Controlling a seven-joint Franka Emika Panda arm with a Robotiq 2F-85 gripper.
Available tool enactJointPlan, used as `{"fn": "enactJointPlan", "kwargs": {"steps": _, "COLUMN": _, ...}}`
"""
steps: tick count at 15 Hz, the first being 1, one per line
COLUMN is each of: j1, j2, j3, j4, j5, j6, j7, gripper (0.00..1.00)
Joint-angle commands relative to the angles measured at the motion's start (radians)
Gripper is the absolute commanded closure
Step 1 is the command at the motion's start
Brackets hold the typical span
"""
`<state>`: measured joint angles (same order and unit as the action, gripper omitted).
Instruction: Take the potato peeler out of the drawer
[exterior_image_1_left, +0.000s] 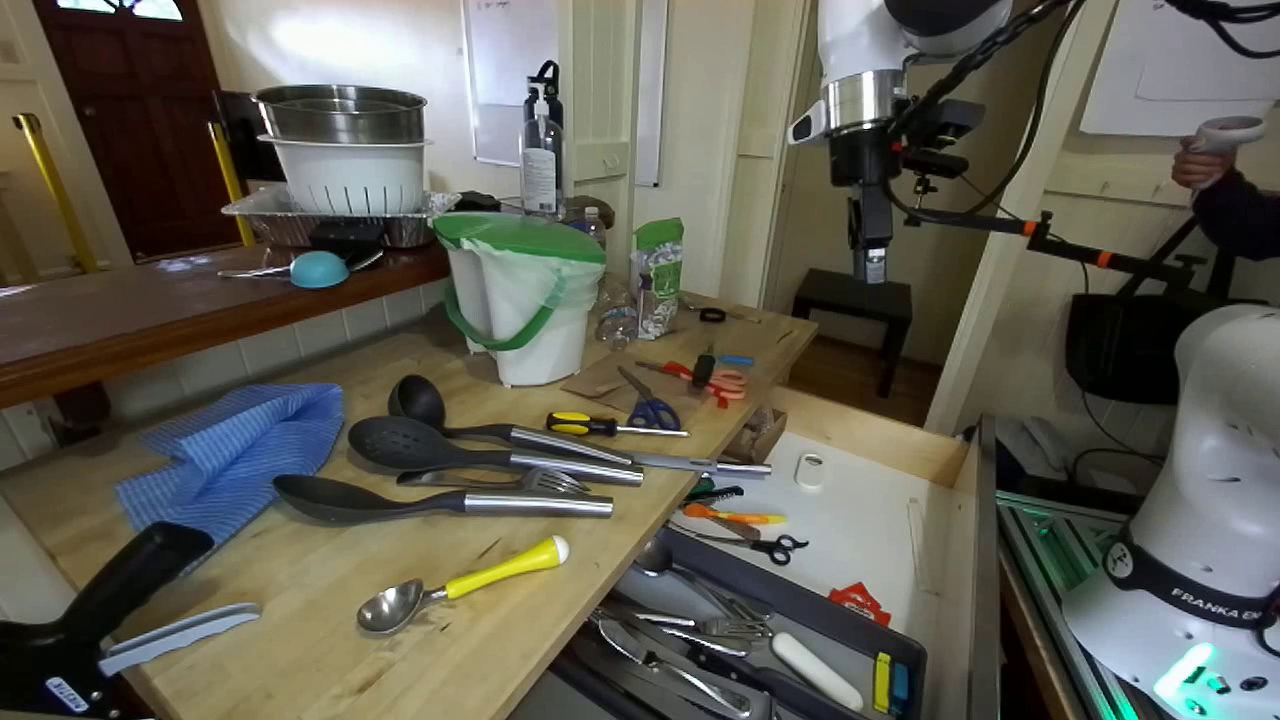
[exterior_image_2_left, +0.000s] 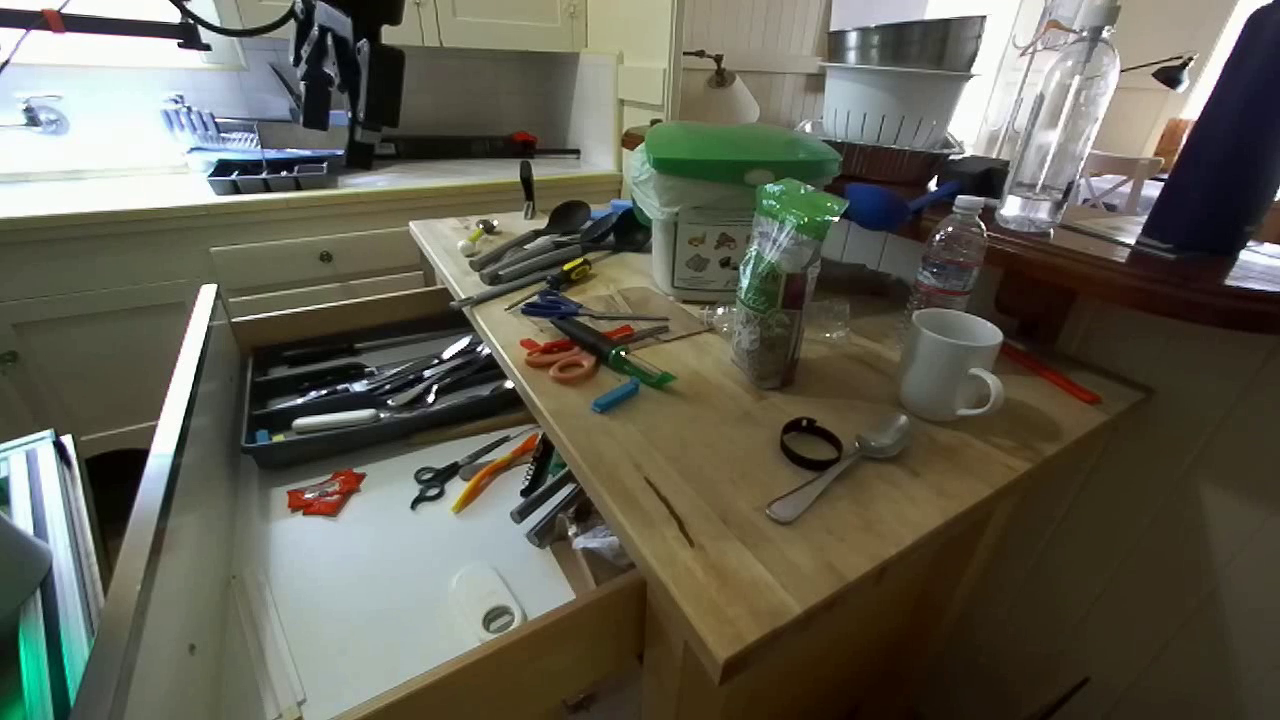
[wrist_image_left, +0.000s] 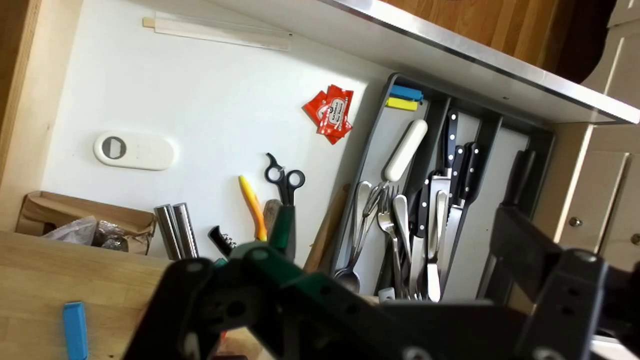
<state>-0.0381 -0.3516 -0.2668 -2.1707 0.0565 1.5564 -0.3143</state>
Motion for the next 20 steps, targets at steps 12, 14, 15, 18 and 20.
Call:
{"fn": "enactJointPlan", "kwargs": {"steps": 12, "j1": 0.054, "j2": 0.064, "j3": 0.171, "j4": -0.404, "j5": 0.194, "j6": 0.773, "j7": 0.041, "gripper": 0.00}}
{"fn": "enactJointPlan", "kwargs": {"steps": 14, "j1": 0.060, "j2": 0.048, "j3": 0.173, "j4": -0.441, "j5": 0.203, "j6": 0.804, "j7": 0.043, "gripper": 0.00}}
{"fn": "enactJointPlan", "kwargs": {"steps": 15, "j1": 0.052, "j2": 0.083, "j3": 0.174, "j4": -0.392, "j5": 0.169, "j6": 0.766, "j7": 0.059, "gripper": 0.00}}
{"fn": "enactJointPlan", "kwargs": {"steps": 18, "j1": 0.054, "j2": 0.073, "j3": 0.174, "j4": -0.414, "j5": 0.171, "j6": 0.776, "j7": 0.059, "gripper": 0.00}}
{"fn": "enactJointPlan", "kwargs": {"steps": 20, "j1": 0.054, "j2": 0.067, "j3": 0.174, "j4": -0.415, "j5": 0.172, "j6": 0.776, "j7": 0.059, "gripper": 0.00}}
